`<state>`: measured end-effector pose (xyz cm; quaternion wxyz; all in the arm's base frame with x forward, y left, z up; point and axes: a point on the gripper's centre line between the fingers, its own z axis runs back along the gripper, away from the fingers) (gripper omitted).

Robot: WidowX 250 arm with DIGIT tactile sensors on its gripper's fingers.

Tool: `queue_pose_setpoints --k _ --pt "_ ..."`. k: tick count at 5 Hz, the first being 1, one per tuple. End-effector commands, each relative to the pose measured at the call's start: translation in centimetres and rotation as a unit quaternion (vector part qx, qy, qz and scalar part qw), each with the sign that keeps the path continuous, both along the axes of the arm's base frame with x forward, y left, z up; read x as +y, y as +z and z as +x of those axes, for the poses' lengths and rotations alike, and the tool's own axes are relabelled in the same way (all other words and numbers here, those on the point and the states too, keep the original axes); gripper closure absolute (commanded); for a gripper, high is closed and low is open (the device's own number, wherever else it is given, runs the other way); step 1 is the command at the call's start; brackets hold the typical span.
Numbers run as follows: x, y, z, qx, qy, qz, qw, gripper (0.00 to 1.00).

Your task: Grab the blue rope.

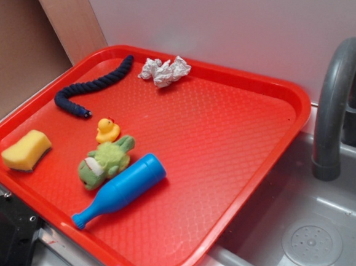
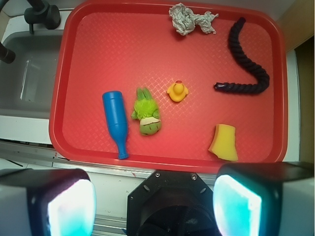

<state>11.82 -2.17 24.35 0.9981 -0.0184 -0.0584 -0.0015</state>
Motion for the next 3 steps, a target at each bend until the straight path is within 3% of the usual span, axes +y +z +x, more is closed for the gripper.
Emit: queue_pose_setpoints --k 1,2,3 --pt "0.0 0.0 0.0 0.0 0.0 0.0 1.0 0.0" --pt "1.5 -1.2 1.5 -0.013 0.069 -0.003 0.997 0.0" --pt "4.2 -3.2 3.8 -0.047 0.192 0.008 0.98 0.0"
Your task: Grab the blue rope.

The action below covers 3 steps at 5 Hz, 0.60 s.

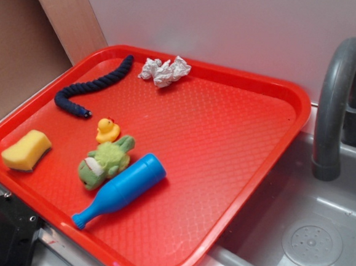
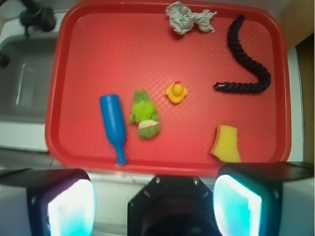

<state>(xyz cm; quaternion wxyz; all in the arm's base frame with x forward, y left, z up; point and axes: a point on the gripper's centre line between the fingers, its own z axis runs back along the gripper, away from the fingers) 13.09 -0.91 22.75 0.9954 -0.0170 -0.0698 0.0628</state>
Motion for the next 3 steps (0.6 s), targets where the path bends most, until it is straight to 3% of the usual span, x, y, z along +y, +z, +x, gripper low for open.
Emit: queue_pose_setpoints --k 1,3 --pt "5.5 -3.5 4.0 -0.059 0.22 0.033 0.973 0.0" --pt "8.7 -8.7 6.4 -0.07 0.384 0.064 0.919 0.0"
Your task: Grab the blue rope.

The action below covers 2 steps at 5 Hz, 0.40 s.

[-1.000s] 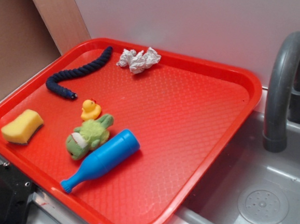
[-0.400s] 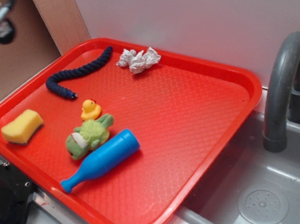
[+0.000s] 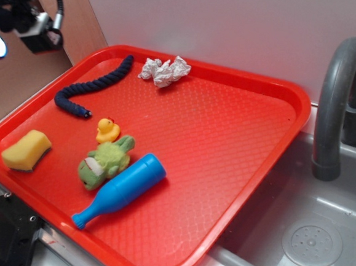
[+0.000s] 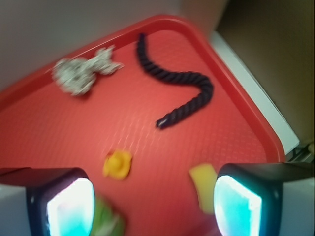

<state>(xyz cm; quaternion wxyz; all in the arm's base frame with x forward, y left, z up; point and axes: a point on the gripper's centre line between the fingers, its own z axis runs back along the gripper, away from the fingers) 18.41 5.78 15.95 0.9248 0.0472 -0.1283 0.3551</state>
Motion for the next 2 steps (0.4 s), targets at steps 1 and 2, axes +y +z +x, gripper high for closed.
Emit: queue_pose_setpoints --k 1,2 --pt "3.1 -4.1 3.1 -0.029 0.124 0.031 0.991 0.0" --pt "5.0 -6.5 4.2 -0.036 0.144 0.043 0.988 0.0"
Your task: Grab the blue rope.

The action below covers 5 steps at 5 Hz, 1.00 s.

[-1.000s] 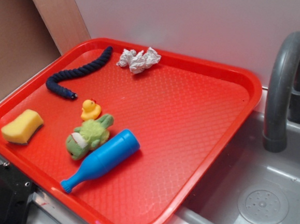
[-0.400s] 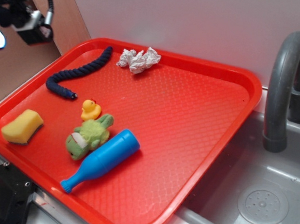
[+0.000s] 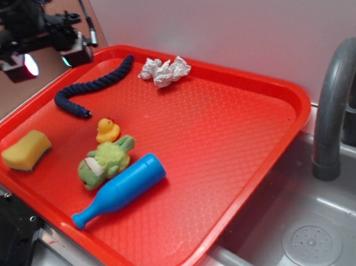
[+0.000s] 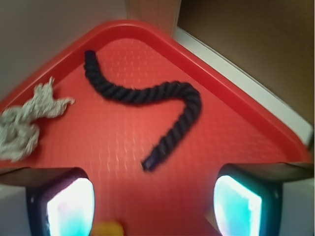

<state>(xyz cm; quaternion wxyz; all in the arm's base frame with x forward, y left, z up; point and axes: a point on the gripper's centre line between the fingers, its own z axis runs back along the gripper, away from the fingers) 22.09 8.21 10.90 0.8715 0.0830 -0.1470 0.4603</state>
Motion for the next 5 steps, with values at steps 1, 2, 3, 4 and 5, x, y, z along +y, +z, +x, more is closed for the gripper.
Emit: queue_pose_setpoints --k 1,2,3,4,5 --pt "4.2 -2.6 0.4 -0.013 0.035 0.021 0.999 0.0" --pt "5.8 -3.9 -0.5 -0.005 0.049 -0.003 0.999 0.0" --pt "6.4 -5.1 -1.3 0.002 0.042 -0.028 0.999 0.0" --pt "5.8 -7.7 -0.8 0.006 0.021 -0.067 0.997 0.0" --pt "4.3 -9.2 0.2 -0.006 0.006 -0.084 0.996 0.0"
